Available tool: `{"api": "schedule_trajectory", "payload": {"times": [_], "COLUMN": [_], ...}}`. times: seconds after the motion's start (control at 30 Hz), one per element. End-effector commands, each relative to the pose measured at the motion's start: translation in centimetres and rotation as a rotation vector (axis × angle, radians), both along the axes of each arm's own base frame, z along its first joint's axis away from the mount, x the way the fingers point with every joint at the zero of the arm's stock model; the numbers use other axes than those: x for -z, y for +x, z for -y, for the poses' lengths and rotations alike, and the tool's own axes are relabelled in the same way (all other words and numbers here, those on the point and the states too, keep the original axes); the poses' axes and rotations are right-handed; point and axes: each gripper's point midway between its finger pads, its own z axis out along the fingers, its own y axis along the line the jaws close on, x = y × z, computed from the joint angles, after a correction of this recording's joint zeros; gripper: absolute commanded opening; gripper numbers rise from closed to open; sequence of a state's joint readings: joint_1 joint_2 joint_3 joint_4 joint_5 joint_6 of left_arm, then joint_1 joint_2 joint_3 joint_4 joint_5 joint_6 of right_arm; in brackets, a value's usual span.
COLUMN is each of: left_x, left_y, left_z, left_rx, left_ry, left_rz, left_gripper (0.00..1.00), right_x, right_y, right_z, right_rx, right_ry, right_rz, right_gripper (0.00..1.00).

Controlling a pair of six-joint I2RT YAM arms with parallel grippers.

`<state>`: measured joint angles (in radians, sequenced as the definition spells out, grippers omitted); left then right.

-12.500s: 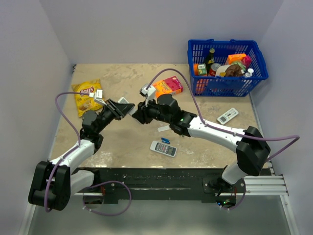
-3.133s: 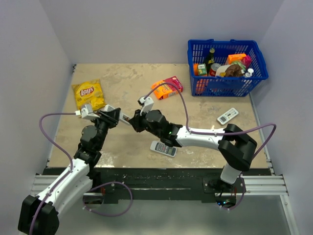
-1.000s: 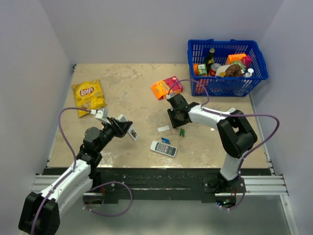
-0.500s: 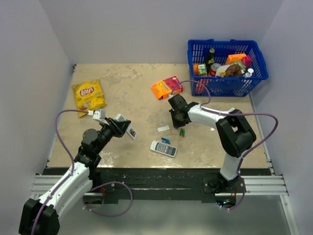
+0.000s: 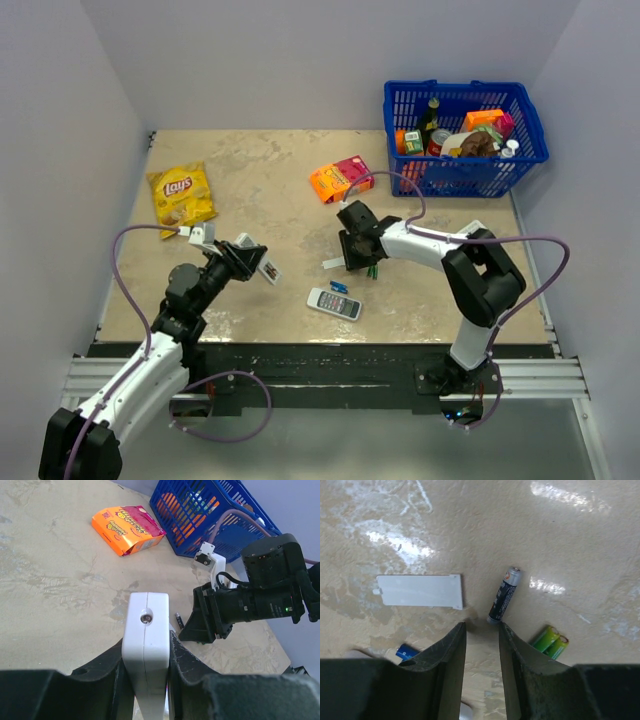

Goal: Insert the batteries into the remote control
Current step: Pick up the battery from the center of the board.

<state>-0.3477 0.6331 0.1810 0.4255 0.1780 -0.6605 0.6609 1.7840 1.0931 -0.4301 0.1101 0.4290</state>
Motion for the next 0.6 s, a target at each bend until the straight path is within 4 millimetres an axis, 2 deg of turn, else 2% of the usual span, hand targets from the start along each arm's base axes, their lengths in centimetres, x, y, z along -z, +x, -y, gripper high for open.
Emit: {"api": "schedule_trajectory", "payload": {"times": [0.0,0.17,0.3,0.37,0.5,0.57], "left_x": [-0.8,-0.9,-0.8,-0.7,-0.8,-0.7], "left_y": [0.1,0.1,0.1,0.1,0.1,0.1], "left_z": [-0.2,-0.2,-0.2,-0.2,-0.2,-0.2], "left_rx": [-0.01,-0.01,-0.01,-0.01,-0.012,-0.012], "left_ry": [0.0,-0.001,0.0,0.001,0.003,0.002], "left_rz": [0.047,0.049,0.047,0.045,0.048,0.045], "left_gripper": [0.0,0.0,0.0,0.0,0.0,0.0], "right_x": [-0.7,-1.3,-2.6,-4.0,-6.2,-7.6], "right_y": [-0.5,-0.2,0.7,1.2,1.5,2.8], "right_z": [-1.6,-2.7,-3.6,-4.1,-3.2,-2.1], "right_rx": [-0.024,-0.058,-0.142,-0.22,-0.365,-0.41], "right_ry": [0.043,0.071,0.079,0.076,-0.005,-0.077], "right_rz": [0.003,0.028,0.075,0.105,0.141,0.202], "right_gripper": [0.36,0.36,0.39,0.4,0.45,0.47]}}
